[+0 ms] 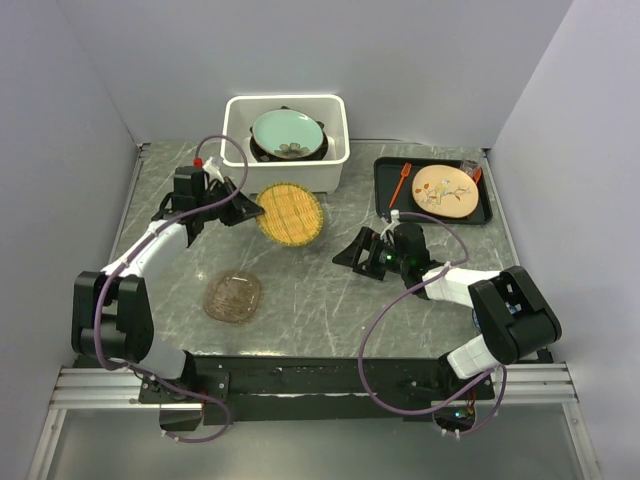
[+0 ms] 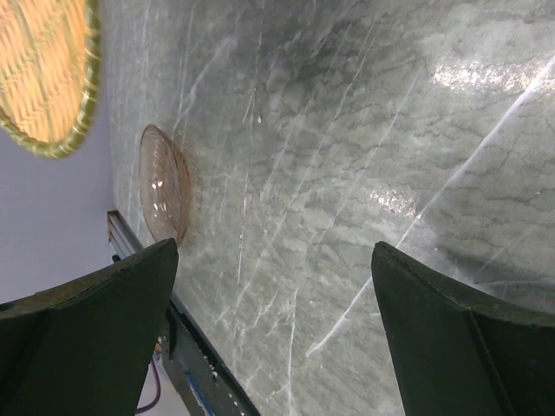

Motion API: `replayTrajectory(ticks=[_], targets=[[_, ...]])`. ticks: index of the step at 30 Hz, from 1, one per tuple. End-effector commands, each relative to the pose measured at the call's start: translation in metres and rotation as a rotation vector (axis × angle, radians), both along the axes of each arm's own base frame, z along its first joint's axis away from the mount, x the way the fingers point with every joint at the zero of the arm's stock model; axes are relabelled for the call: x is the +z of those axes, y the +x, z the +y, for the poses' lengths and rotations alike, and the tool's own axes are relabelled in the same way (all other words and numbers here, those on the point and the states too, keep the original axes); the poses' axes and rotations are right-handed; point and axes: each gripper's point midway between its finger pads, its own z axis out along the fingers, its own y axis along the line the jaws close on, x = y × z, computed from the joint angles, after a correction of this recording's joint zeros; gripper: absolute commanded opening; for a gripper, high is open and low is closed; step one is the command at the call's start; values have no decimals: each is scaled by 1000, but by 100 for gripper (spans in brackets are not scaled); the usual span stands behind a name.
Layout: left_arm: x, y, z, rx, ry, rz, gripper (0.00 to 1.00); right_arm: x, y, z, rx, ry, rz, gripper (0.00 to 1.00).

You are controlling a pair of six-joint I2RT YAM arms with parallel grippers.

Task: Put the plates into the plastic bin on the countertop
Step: Place the plate in the plastic bin.

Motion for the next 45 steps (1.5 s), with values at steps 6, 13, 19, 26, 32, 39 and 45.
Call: replayTrajectory(ticks=[6,13,19,26,32,39,45], targets=[[76,12,-2,-24,18,-187,1,19,3,3,8,8,-79,100],[101,20,-1,-17,24,-230,1,21,4,3,8,1,-84,100],[118,30,-1,-4,23,-257,1,20,4,4,17,3,-82,100],[139,53,-1,17,30,-297,1,18,6,2,10,-18,-88,100],[149,77,-5,17,20,-299,1,20,14,-13,-46,-123,-108,100],[145,109,-5,32,18,-259,1,24,16,-29,-99,-216,-124,100],[148,129,-4,53,2,-254,1,29,18,-39,-132,-259,-140,100]])
